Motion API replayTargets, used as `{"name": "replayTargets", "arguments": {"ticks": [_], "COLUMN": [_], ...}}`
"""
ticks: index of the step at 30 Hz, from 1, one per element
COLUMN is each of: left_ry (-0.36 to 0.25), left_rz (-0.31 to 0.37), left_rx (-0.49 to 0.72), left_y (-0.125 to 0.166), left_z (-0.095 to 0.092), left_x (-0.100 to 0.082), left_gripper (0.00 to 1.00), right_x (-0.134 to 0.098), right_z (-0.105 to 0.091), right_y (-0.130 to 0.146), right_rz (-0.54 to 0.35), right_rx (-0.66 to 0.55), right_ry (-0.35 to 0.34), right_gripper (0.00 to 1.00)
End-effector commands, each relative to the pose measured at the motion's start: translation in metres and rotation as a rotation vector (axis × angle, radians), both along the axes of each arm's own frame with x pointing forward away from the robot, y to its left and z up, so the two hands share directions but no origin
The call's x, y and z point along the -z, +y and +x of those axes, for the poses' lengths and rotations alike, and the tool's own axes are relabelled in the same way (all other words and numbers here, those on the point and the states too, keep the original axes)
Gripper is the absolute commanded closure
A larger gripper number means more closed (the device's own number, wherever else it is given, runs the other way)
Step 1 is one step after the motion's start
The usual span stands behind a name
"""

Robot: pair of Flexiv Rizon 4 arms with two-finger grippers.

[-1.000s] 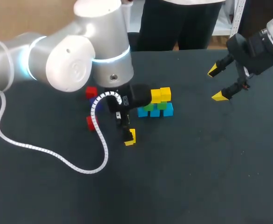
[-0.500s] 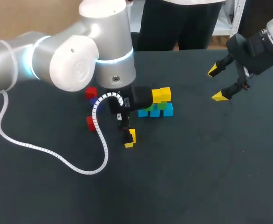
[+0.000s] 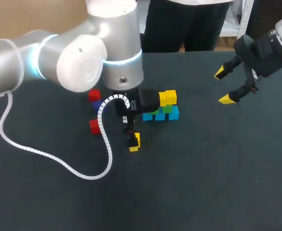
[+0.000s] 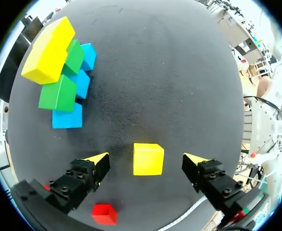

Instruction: Place the blue cubes, place green cubes on the blue cubes, place the yellow cubes on the green cubes, then place the red cubes on the yellow cubes, and place purple cube on the red cubes.

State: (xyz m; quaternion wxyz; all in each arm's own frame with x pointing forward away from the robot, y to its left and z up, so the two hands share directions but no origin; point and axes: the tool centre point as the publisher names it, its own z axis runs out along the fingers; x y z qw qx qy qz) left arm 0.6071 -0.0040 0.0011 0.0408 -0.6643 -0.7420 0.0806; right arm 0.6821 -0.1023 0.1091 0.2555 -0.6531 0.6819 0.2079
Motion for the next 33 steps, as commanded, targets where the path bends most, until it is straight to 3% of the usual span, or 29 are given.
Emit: {"name": "replayTargets", "arguments": {"ticks": [1,6,14,16,17,22,23,25,33], "left_ry": [0.014,0.016,0.020,0.020,0.020,0.024,0.025,0.029,0.031], "left_rz": [0.011,0.023,0.023,0.025,0.024,0.025,0.025,0.028,0.032], "left_rx": [0.000,0.001,-0.001,-0.003,-0.003,-0.009,-0.009,-0.009,-0.016], "left_y": [-0.002,-0.002,-0.002,-0.001,-0.001,0.002,0.003,0.004,0.006], "left_z": [0.006,0.006,0.007,0.008,0.008,0.009,0.009,0.009,0.007], "left_x": [0.003,0.003,0.007,0.009,0.010,0.015,0.015,0.016,0.014], "left_gripper": [0.00,0.00,0.12,0.21,0.45,0.71,0.84,0.98,1.00], "right_x": [0.000,0.000,0.000,0.000,0.000,0.000,0.000,0.000,0.000], "right_z": [-0.001,-0.001,-0.001,-0.001,-0.001,-0.001,-0.001,-0.001,-0.001], "right_y": [0.000,0.000,0.000,0.000,0.000,0.000,0.000,0.000,0.000], "right_rz": [0.002,0.002,0.002,0.002,0.002,0.002,0.002,0.002,0.002], "right_rx": [0.001,0.001,0.001,0.001,0.001,0.001,0.001,0.001,0.001], "right_ry": [-0.002,-0.002,-0.002,-0.002,-0.002,-0.002,-0.002,-0.002,-0.002], "right_gripper": [0.00,0.00,0.00,0.00,0.00,0.00,0.00,0.00,0.00]}}
